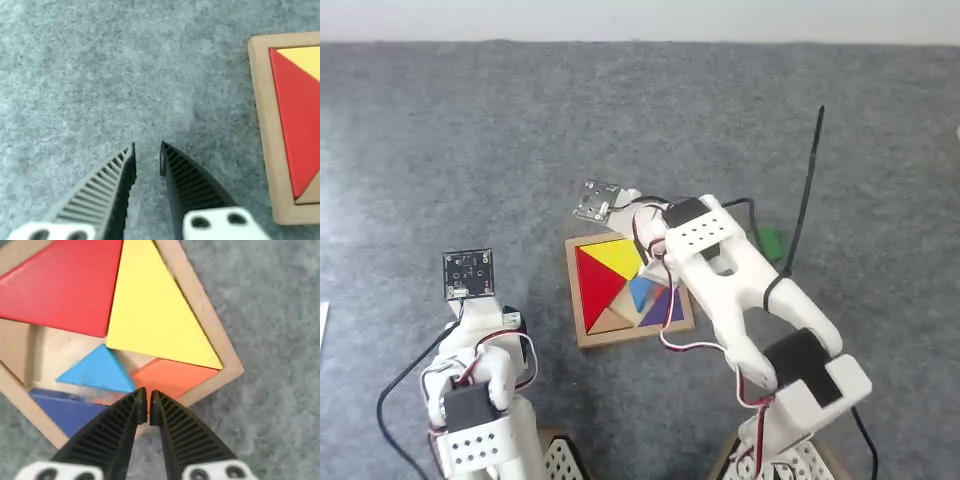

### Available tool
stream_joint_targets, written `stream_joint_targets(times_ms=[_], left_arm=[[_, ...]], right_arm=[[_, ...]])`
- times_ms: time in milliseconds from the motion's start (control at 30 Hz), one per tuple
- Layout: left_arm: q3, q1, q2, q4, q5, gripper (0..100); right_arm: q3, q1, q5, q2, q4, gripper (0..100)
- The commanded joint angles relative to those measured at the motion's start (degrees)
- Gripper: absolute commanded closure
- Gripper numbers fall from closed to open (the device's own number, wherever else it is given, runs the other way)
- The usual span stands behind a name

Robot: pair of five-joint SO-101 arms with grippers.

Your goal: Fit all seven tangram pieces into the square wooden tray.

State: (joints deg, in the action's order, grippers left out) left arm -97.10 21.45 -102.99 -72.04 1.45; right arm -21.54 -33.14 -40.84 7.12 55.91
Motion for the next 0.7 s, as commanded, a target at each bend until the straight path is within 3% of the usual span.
stream_joint_targets(times_ms=[0, 100, 233, 433, 667], left_arm=[[0.66, 0.35, -1.05, -0.18, 0.09, 92], [0.66, 0.35, -1.05, -0.18, 0.09, 92], [0.66, 0.35, -1.05, -0.18, 0.09, 92], [0.66, 0.35, -1.05, -0.18, 0.09, 92], [0.66, 0.35, -1.05, -0.18, 0.09, 92]], right_arm=[[0.62, -0.57, 0.44, 1.98, -4.0, 96.2], [1.49, -0.31, 0.53, 5.58, -7.25, 96.2], [4.04, -0.4, 0.88, 4.09, -3.65, 96.2], [2.73, 0.66, 7.82, -5.85, -0.4, 96.2], [-8.0, -11.38, 7.47, -15.78, 1.27, 96.2]])
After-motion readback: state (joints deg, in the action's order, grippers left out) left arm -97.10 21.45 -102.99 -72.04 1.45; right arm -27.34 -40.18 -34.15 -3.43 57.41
